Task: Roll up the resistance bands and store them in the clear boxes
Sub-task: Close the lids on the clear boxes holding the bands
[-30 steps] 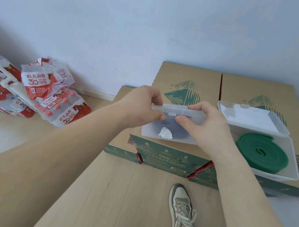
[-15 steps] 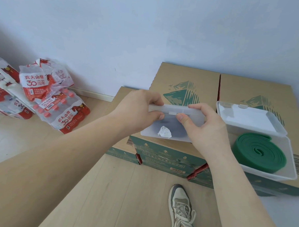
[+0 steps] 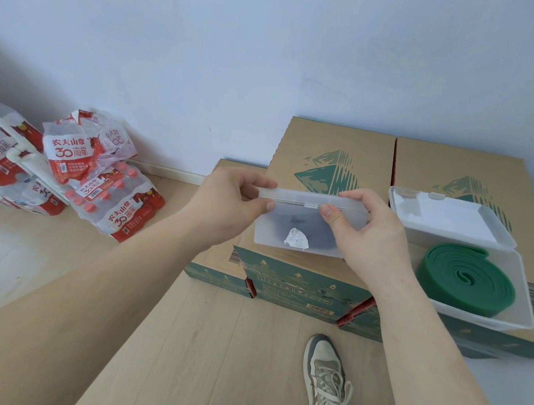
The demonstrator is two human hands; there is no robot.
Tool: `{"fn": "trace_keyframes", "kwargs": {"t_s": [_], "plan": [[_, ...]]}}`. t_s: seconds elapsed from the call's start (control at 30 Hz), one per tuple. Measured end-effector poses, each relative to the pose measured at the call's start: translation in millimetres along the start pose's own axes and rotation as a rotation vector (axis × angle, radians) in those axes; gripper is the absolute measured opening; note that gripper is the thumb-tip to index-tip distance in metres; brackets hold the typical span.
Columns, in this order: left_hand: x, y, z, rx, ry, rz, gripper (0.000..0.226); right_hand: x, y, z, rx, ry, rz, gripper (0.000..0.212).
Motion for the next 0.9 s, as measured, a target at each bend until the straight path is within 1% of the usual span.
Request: {"fn": "trace_keyframes", "kwargs": {"t_s": [0.2, 0.27, 0.37, 0.43, 0.5, 0.73, 0.9], "plan": [[-1, 7, -2, -0.043, 0.076, -0.007, 0.020, 1, -3, 2, 0.010, 0.003, -0.006, 0.030], [-1, 9, -2, -0.042, 0.076, 0.012, 0.017, 3, -4, 7, 0.053, -0.031, 0.004, 0.031], [-1, 11, -1, -0.041, 0.056, 0.025, 0.017, 2, -5, 13, 0.091, -0.046, 0.025, 0.025], [-1, 10, 0, -0.042, 0.033, 0.018, 0.018, 2, -5, 14, 0.080, -0.038, 0.000, 0.024], [-1, 10, 1, -0.029, 0.004, 0.023, 0.019, 0, -6, 15, 0.064, -0.036, -0.015, 0.025], [-2, 16, 0, 0.033, 0.050, 0.073, 0.022, -4, -4, 16, 0.062, -0.079, -0.005, 0.026], [-1, 14, -1, -0.052, 0.048, 0.034, 0.019, -4, -5, 17, 0.078, -0.084, -0.031, 0.022]]}}
Point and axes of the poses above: each hand's wrist, its own y-axis towards the middle knuckle, its own x-axis out of the back of the hand, z = x × y, the point moved 8 cm from there along y, towards the middle knuckle, and after that the axes turned 5 degrees about -z, right-handed, at the moved point
